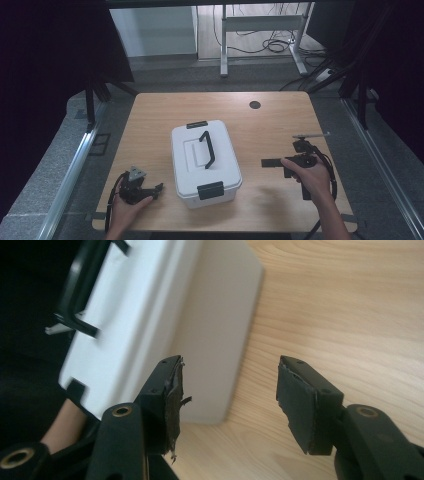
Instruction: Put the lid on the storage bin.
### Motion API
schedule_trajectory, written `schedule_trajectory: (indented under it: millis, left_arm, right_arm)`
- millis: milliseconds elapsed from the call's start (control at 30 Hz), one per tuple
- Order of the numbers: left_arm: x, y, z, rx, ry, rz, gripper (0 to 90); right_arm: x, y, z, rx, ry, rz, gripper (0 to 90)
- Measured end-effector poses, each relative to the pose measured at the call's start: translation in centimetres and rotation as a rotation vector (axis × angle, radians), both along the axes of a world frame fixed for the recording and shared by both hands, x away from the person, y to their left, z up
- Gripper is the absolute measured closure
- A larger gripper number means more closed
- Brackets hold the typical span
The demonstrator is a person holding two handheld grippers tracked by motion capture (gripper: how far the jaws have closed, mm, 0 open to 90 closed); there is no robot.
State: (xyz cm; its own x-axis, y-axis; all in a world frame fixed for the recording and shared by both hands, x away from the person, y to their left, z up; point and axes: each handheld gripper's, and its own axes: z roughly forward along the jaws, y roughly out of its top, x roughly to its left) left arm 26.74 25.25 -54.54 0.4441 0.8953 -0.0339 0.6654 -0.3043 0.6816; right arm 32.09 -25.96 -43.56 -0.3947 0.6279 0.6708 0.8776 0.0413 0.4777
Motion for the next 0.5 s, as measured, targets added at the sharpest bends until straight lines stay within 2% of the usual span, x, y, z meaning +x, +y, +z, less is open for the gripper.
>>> schedule_trajectory:
  millis: [133, 267, 500]
  left_arm:
    - [0.0, 0.0, 0.0, 0.0, 0.0, 0.0, 12.1]
    - [0.0, 0.0, 0.0, 0.0, 0.0, 0.0, 12.1]
    - [-0.1, 0.0, 0.0, 0.002, -0.001, 0.003, 12.3]
  right_arm:
    - [-0.7, -2.1, -1.9, -0.01, 0.0, -0.023, 43.3]
    - [-1.3, -3.9, -3.3, -0.017, -0.002, -0.045, 41.7]
    - [-2.0, -5.7, -4.6, -0.017, -0.042, -0.099, 38.2]
